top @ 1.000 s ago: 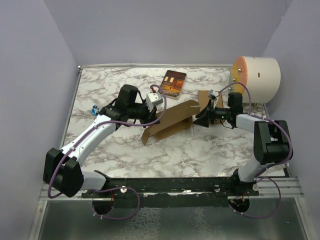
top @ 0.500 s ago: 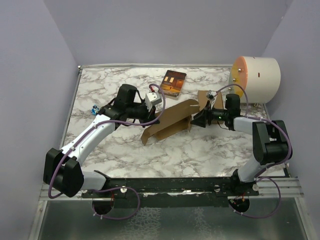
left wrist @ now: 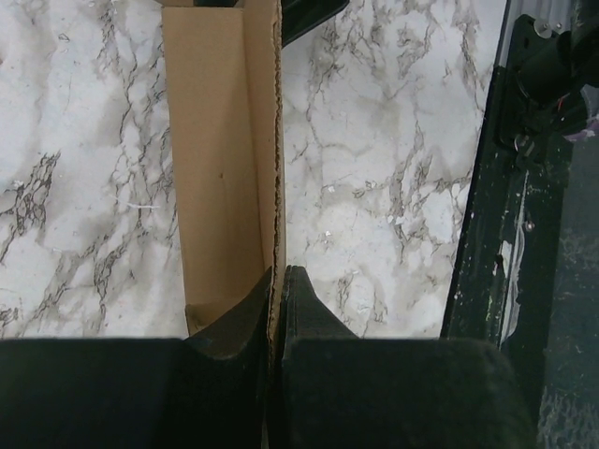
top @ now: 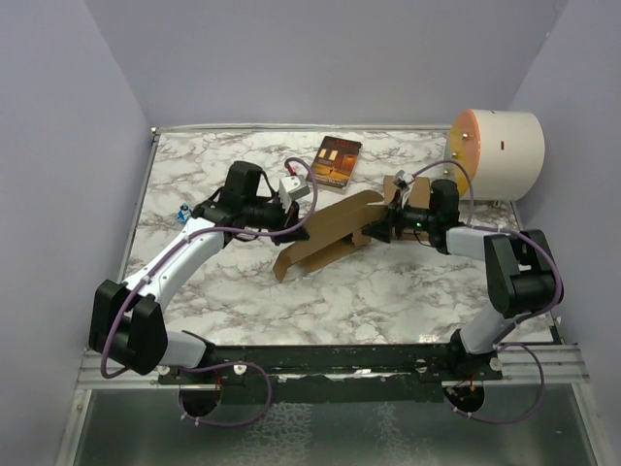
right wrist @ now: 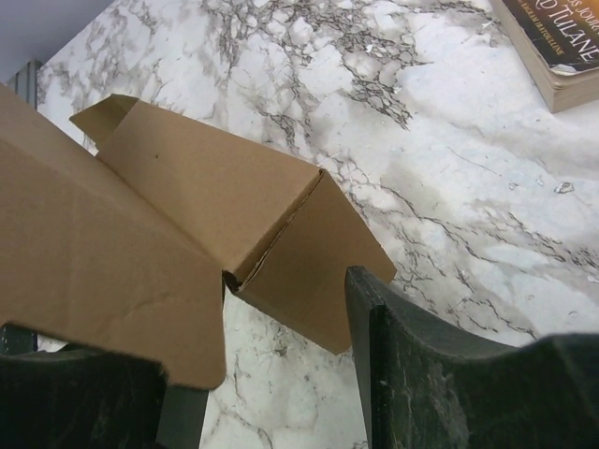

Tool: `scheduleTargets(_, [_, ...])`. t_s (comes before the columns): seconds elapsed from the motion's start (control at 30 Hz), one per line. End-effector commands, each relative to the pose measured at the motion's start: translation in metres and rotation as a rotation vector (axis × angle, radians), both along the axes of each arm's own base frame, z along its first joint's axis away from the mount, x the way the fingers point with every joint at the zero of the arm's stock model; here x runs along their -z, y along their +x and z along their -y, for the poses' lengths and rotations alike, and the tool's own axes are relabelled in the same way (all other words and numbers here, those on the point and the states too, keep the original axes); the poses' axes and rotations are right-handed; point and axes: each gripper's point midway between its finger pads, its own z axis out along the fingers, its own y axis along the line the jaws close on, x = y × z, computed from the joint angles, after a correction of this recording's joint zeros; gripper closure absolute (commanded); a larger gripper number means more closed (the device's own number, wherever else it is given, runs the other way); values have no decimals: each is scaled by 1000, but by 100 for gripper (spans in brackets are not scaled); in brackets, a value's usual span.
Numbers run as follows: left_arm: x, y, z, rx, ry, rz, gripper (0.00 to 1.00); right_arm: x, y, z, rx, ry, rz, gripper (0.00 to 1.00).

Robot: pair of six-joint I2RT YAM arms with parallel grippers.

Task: Fold the paper box

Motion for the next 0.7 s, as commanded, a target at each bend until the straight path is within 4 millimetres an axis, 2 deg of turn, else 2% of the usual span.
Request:
scheduleTargets(0.0, [-4,-1,1,27,-57,-51,100,0,15,-5,36,6,31,47])
scheduleTargets(0.17, [-4,5,-3,5,-75,-76,100,10,12,-12,21,7,35,52])
scheduleTargets(0.4, [-5,10,-5,-2,-99,-101,100,12,24,-23,20,-21,116,61])
scheduleTargets(0.57, [-4,16,-7,-31,-106,-119,100,11,30,-28,19,-35,148,76])
scheduleTargets(0.67, [-6,24,-12,-76,-105,-119,100,4,34,-27,29,-40,152,86])
